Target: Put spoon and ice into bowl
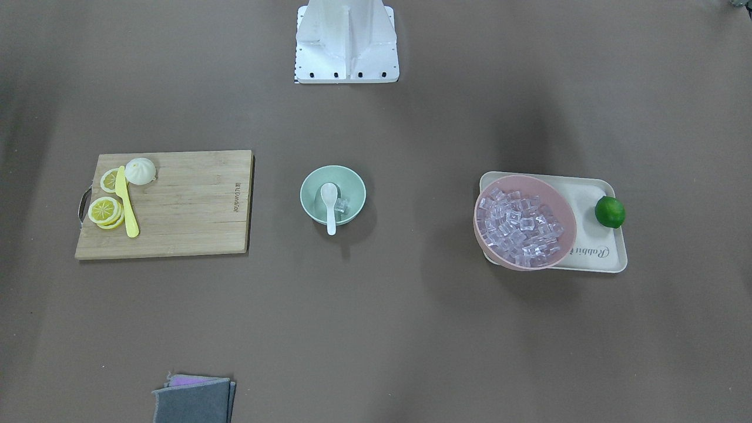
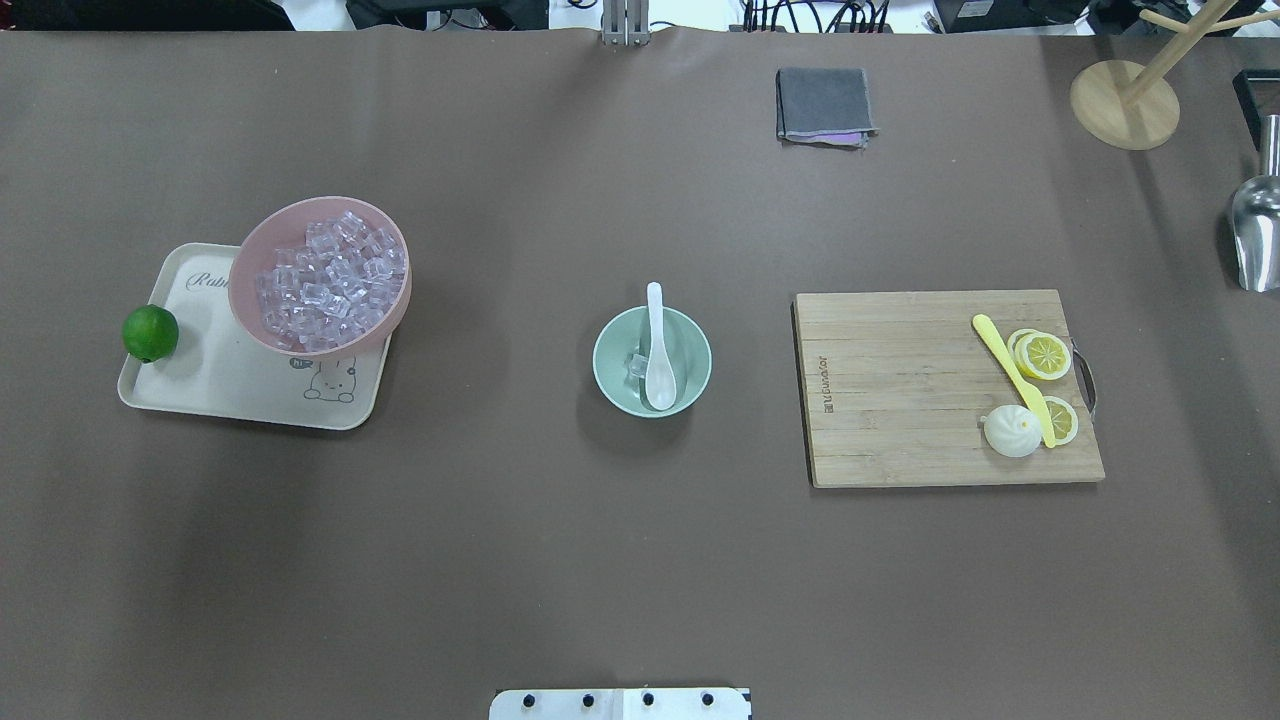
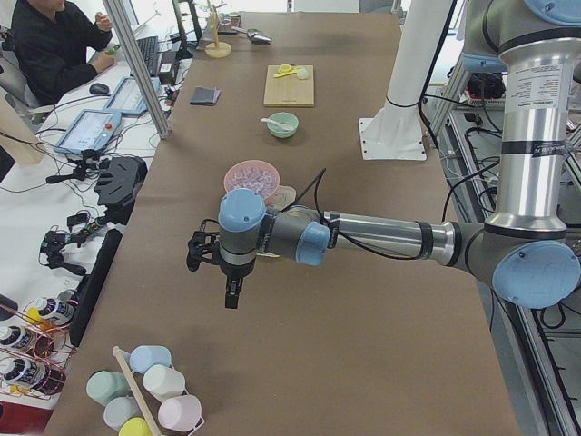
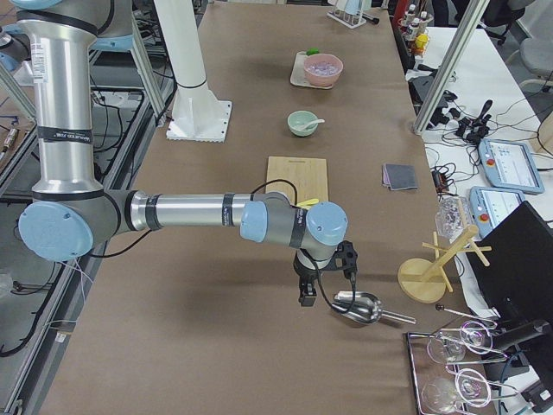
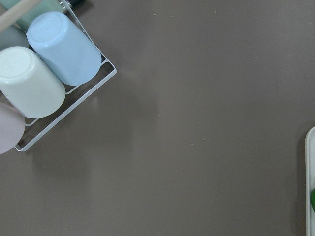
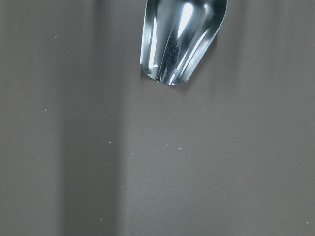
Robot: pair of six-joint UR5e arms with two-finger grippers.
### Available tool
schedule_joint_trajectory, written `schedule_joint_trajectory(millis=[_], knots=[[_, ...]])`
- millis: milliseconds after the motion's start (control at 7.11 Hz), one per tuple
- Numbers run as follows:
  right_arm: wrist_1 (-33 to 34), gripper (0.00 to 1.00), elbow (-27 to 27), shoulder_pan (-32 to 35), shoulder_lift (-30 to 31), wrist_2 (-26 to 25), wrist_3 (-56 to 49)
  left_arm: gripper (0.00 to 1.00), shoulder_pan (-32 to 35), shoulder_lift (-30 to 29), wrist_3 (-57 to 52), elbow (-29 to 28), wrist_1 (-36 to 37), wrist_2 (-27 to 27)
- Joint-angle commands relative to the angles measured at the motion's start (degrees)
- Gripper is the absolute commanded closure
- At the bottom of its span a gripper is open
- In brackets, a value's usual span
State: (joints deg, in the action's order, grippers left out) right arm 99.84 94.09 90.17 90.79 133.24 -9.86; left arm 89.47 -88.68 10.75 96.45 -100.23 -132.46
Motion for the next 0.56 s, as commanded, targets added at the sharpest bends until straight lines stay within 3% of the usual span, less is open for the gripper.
schedule_joint_trajectory(millis=[0,422], knots=[[0.09,0.0,0.04,0.0,0.01,0.18,0.37,0.02,-0.17,0.09,0.24,-0.03,-0.05,-0.08],[-0.09,0.0,0.57,-0.08,0.09,0.44,2.74,0.02,-0.17,0.09,0.24,-0.21,-0.05,0.09]])
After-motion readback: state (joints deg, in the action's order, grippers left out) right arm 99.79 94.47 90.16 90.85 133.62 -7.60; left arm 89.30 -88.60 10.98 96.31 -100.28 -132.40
